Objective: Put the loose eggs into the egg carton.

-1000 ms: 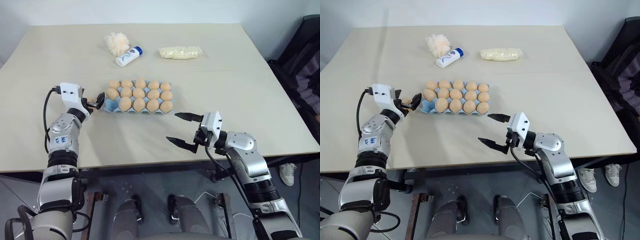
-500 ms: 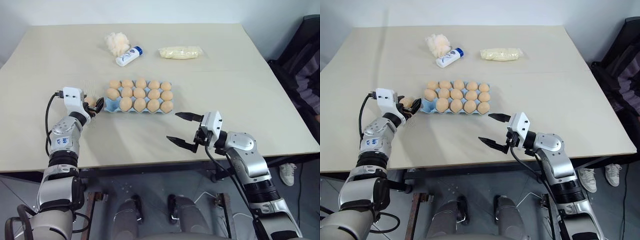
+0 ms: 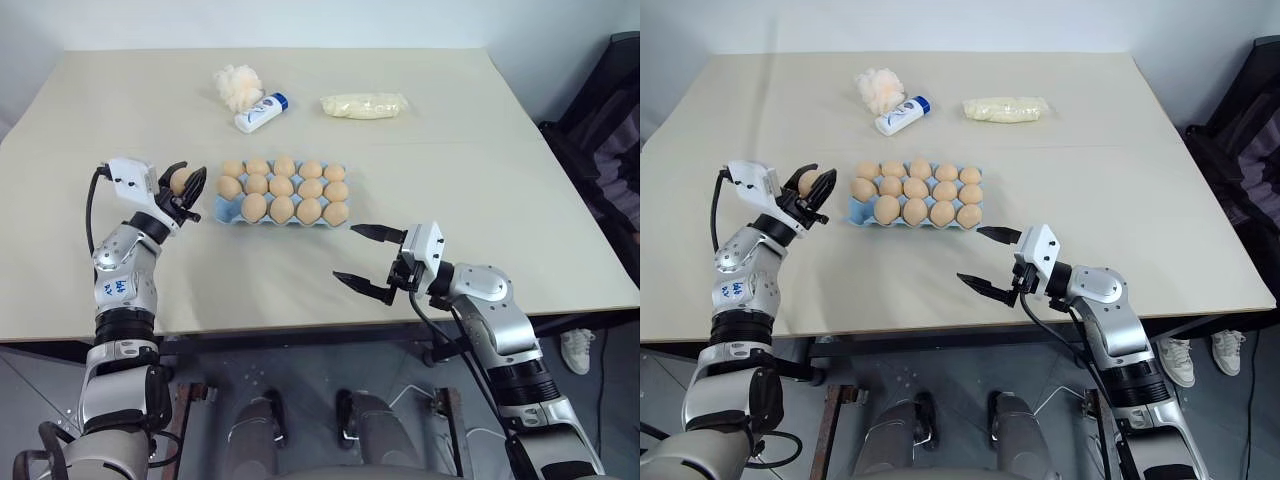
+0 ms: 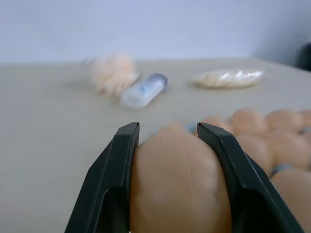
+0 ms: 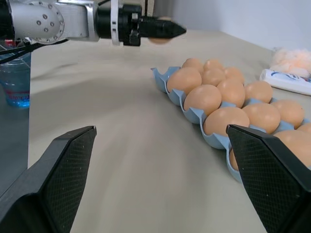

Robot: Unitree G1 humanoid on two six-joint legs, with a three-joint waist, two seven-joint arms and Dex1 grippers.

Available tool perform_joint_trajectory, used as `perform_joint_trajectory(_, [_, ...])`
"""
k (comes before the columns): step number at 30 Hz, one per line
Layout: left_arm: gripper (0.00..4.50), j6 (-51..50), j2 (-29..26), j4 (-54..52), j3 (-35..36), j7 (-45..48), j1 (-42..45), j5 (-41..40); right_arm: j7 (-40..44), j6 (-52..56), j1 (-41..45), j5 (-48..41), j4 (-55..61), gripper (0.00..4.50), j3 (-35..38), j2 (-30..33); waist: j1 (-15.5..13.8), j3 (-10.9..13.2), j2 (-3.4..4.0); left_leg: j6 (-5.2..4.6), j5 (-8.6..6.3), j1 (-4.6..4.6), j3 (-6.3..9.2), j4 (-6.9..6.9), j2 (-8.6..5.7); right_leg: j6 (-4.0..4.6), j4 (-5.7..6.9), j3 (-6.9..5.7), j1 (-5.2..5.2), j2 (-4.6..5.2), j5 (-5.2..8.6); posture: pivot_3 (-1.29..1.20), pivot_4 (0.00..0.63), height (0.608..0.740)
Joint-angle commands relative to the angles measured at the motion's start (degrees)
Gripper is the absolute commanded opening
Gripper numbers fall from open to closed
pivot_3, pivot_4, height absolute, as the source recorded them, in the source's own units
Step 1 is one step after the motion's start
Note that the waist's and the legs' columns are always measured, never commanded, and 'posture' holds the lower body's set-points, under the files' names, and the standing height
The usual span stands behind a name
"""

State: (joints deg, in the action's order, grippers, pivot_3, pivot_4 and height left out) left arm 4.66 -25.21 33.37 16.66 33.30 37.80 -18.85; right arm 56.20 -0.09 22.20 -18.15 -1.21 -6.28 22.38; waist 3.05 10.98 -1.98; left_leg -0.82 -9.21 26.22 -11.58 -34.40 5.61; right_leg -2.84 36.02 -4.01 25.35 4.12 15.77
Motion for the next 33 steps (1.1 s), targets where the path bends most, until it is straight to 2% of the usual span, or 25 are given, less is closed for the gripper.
perform_joint_trajectory(1, [1.63, -1.92, 1.76, -4.63, -2.50, 1.93, -1.03, -0.58, -0.40, -1.36, 0.67, -0.27, 0.85, 4.50, 0.78, -0.26, -0.02, 0.00, 0.00, 0.00, 0.00, 0.01, 0.00, -0.04, 0.00, -0.01, 0.02, 0.00, 0.00, 0.00, 0.00, 0.00, 0.150, 0.740])
perform_joint_trajectory(6, [1.63, -2.32, 1.97, 0.05, -4.14, 0.84, 0.56, 2.01, -0.56, -1.39, 0.50, -0.14, 1.07, 4.50, 0.66, -0.52, 0.22, 0.00, 0.00, -0.02, -0.01, 0.02, 0.04, -0.25, 0.02, -0.03, 0.12, 0.00, -0.01, -0.01, -0.02, 0.00, 0.150, 0.740])
perform_joint_trajectory(14, [4.09, -2.15, 1.09, 0.78, -3.04, -0.20, 1.06, 2.10, -1.24, -1.69, -0.83, -0.16, 2.12, 4.50, 0.98, -0.32, 0.10, 0.00, 0.00, -0.02, -0.01, 0.02, 0.06, -0.30, 0.07, 0.01, 0.20, 0.01, 0.00, -0.02, -0.01, 0.00, 0.150, 0.740])
perform_joint_trajectory(19, [4.09, -3.22, -3.85, -5.90, -1.12, 4.45, -3.87, -0.22, -1.71, -1.46, -1.59, -0.37, 2.96, 4.50, 1.30, 0.10, 0.48, 0.00, 0.00, -0.02, -0.01, 0.01, 0.05, -0.27, 0.10, 0.02, 0.20, 0.02, 0.01, -0.04, -0.01, 0.00, 0.150, 0.740])
perform_joint_trajectory(26, [4.09, -10.21, -17.30, -19.46, -0.36, 21.44, -20.28, -4.73, -0.54, -0.99, -1.84, -1.16, 2.28, 4.50, 2.64, 2.56, 0.46, 0.00, 0.01, 0.05, 0.01, -0.04, -0.02, 0.06, 0.11, 0.17, 0.14, 0.10, 0.14, -0.06, 0.08, 0.00, 0.150, 0.740])
perform_joint_trajectory(28, [4.09, -7.06, -20.80, -19.51, 0.61, 23.86, -25.10, -2.92, -0.04, -1.19, -1.30, -1.12, 1.28, 4.50, 2.93, 3.09, 0.50, 0.00, 0.01, 0.06, 0.01, -0.05, -0.02, 0.17, 0.10, 0.32, 0.03, 0.12, 0.15, -0.02, 0.17, 0.00, 0.150, 0.740])
perform_joint_trajectory(33, [4.09, -5.77, -20.34, -20.89, 1.04, 22.20, -27.60, -3.08, 0.22, -1.26, -0.04, -0.82, -0.52, 4.50, 3.28, 3.26, 0.28, 0.00, 0.02, 0.10, -0.02, 0.01, -0.03, 0.52, 0.08, 1.05, -0.54, 0.33, 0.34, 0.24, 0.42, 0.00, 0.150, 0.740])
